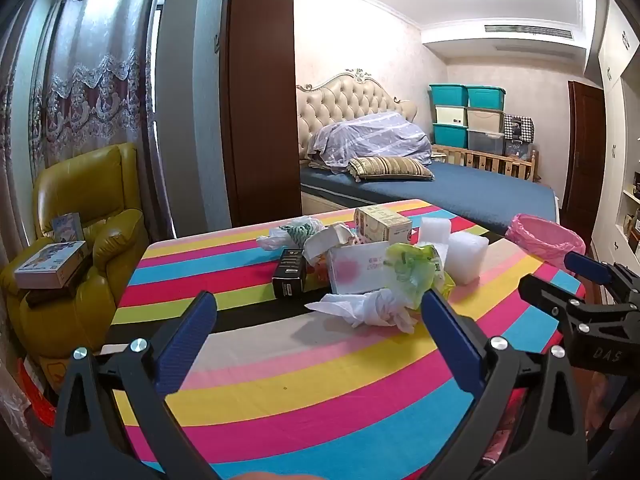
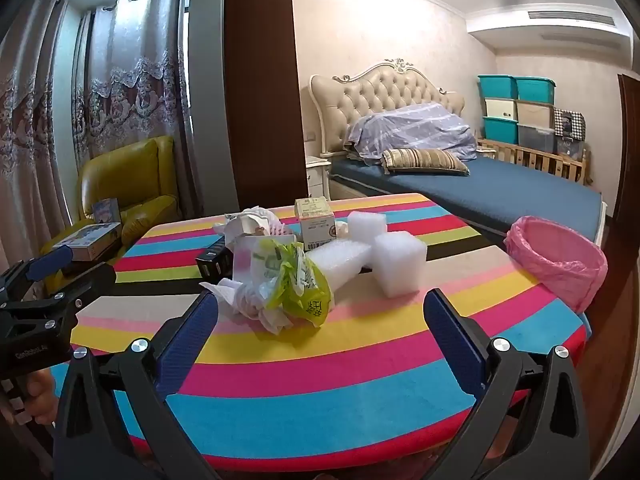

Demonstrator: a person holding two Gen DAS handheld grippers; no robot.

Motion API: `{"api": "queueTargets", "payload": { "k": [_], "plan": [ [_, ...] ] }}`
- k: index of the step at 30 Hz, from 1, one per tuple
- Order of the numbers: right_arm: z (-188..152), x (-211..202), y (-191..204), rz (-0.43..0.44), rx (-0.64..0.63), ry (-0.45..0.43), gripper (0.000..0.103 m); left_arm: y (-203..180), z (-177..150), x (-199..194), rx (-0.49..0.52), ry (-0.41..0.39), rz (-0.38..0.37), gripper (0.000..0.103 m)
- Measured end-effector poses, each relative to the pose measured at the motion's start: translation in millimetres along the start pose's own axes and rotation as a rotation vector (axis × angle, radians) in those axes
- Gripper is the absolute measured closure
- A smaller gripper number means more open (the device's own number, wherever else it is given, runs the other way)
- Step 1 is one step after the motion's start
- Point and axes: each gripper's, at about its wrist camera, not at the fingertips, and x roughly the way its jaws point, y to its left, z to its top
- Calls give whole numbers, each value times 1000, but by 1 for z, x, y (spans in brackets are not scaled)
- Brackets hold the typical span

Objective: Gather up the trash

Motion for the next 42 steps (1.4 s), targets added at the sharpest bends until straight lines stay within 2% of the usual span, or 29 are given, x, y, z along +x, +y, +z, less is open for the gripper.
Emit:
{"api": "queueTargets", "payload": {
  "k": [42],
  "plan": [
    [-1,-1,2,3,-3,-3,7,5,-4,-1,-20,4,-5,4]
  ]
}}
